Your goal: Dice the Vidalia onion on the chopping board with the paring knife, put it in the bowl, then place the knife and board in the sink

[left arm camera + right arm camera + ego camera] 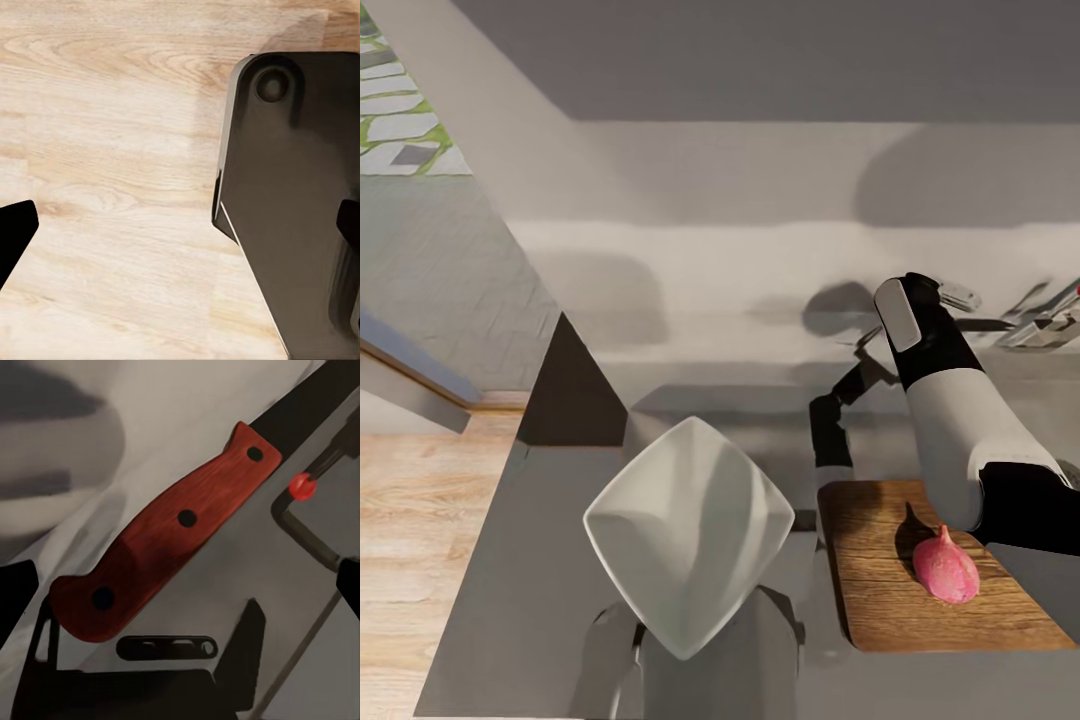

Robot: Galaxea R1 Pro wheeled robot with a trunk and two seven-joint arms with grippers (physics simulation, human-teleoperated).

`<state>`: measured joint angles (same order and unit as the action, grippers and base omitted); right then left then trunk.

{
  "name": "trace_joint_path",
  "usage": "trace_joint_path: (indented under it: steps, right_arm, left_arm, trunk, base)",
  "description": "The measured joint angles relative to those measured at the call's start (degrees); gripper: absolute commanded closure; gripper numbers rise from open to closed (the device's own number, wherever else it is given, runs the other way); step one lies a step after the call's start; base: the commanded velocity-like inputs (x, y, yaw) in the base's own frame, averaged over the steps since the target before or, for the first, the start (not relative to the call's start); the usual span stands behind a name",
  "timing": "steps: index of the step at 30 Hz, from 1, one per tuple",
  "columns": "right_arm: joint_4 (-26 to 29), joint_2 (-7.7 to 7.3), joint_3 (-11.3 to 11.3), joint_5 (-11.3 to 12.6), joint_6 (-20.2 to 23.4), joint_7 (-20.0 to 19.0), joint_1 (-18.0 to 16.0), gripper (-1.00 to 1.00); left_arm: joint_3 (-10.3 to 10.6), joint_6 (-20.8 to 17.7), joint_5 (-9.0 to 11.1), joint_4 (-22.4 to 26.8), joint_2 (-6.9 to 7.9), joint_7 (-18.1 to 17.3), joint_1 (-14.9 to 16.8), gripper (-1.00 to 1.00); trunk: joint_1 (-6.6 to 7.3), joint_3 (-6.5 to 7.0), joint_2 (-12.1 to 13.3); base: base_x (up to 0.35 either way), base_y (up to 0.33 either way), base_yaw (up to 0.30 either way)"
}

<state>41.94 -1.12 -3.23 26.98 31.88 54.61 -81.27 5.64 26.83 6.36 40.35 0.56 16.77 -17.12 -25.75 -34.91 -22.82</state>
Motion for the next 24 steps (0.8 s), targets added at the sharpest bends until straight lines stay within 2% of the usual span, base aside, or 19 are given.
trace_joint_path:
  steps: [8,11,13,16,24]
  right_arm:
    - [0.2,-0.02,-0.4,0.2,-0.1,0.0,0.0,-1.00]
    - [0.2,0.02,-1.9,0.3,-0.6,0.0,0.0,-1.00]
    - [1.0,0.00,-3.8,0.4,-0.5,0.0,0.0,-1.00]
    - [1.9,-0.03,-4.9,0.4,-0.4,0.0,0.0,-1.00]
    - [2.5,0.05,-5.2,0.2,-0.3,0.0,0.0,-1.00]
  left_arm:
    - [0.0,0.0,0.0,0.0,0.00,0.0,0.0,-1.00]
    - [0.0,0.0,0.0,-0.1,0.00,0.0,0.0,-1.00]
    - [0.0,0.0,0.0,-0.1,0.00,0.0,0.0,-1.00]
    - [0.0,0.0,0.0,-0.2,0.00,0.0,0.0,-1.00]
    - [0.0,0.0,0.0,-0.5,0.00,0.0,0.0,-1.00]
  trunk:
    - [0.00,-0.73,0.0]
    - [0.02,-1.00,0.0]
    - [0.02,-1.18,0.0]
    - [0.02,-1.45,0.0]
    - [0.03,-1.72,0.0]
  base:
    - [0.000,0.000,0.000]
    - [0.000,0.000,0.000]
    - [0.000,0.000,0.000]
    - [0.000,0.000,0.000]
    - [0.000,0.000,0.000]
